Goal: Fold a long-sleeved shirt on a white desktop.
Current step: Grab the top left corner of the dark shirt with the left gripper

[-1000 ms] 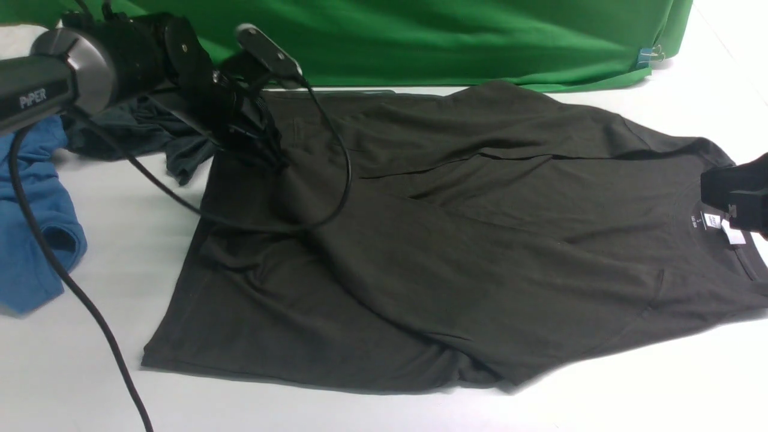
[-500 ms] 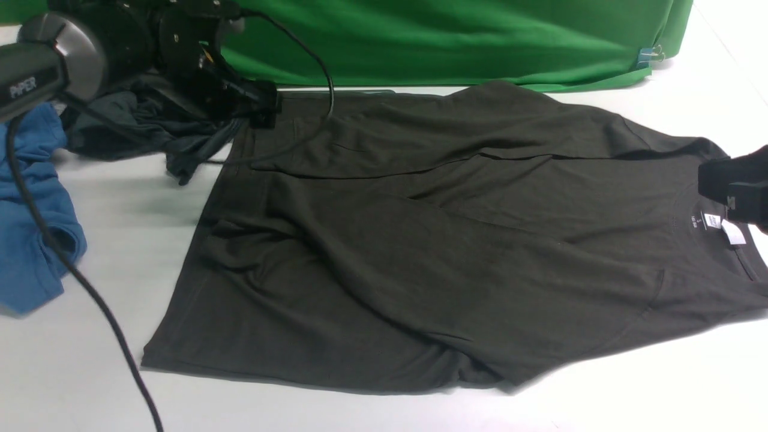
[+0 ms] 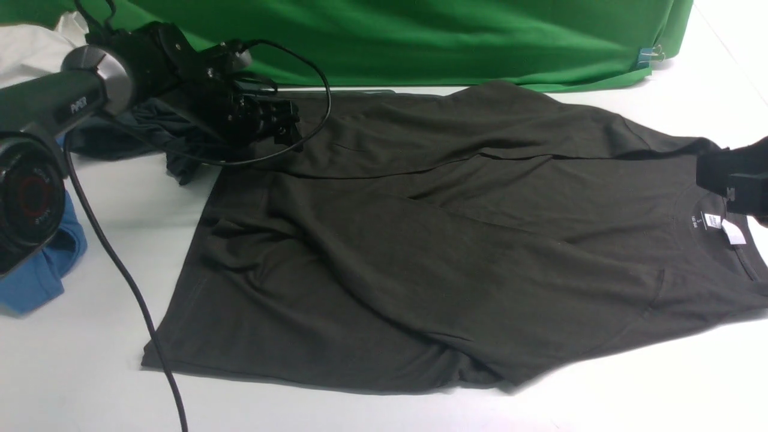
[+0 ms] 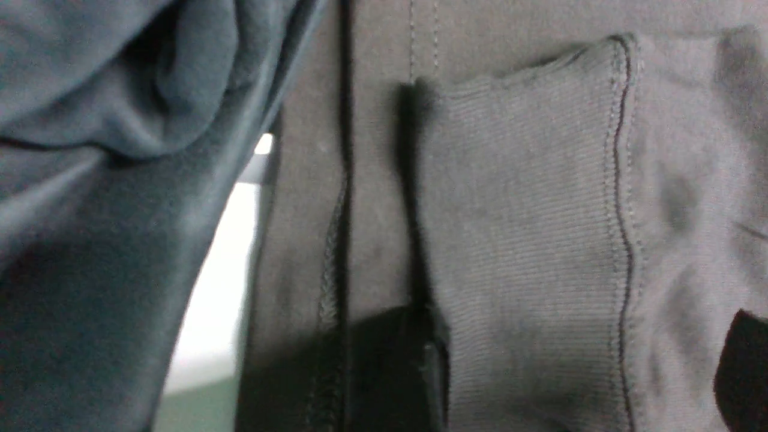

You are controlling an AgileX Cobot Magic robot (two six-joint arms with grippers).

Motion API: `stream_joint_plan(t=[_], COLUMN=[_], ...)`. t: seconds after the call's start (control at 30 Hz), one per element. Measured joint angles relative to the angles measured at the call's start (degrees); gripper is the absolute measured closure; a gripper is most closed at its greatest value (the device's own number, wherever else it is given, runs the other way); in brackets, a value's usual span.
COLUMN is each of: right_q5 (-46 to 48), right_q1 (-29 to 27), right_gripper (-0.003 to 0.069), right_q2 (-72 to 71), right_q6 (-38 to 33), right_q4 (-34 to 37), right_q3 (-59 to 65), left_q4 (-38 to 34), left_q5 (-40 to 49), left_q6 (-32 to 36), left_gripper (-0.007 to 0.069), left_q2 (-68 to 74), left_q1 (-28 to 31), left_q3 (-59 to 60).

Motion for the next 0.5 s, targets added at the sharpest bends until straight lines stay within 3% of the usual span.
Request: stream_joint_plan(t=[0.2, 0.5], right_q5=[-0.7, -1.0], right_q1=[0.0, 0.0], right_gripper=[0.0418, 0.0418], right_q2=[0.0, 0.0], right_q6=[0.0, 0.0], right_q4=[0.0, 0.0], right_q3=[0.0, 0.0], left_q4=[-0.5, 0.4], left_q5=[0.0, -0.5], left_q6=[2.0, 2.7], left_gripper=[0.0148, 0.0497], left_q2=[0.2, 0.4], left_q1=[0.1, 0.1], left_q3=[0.0, 0.0])
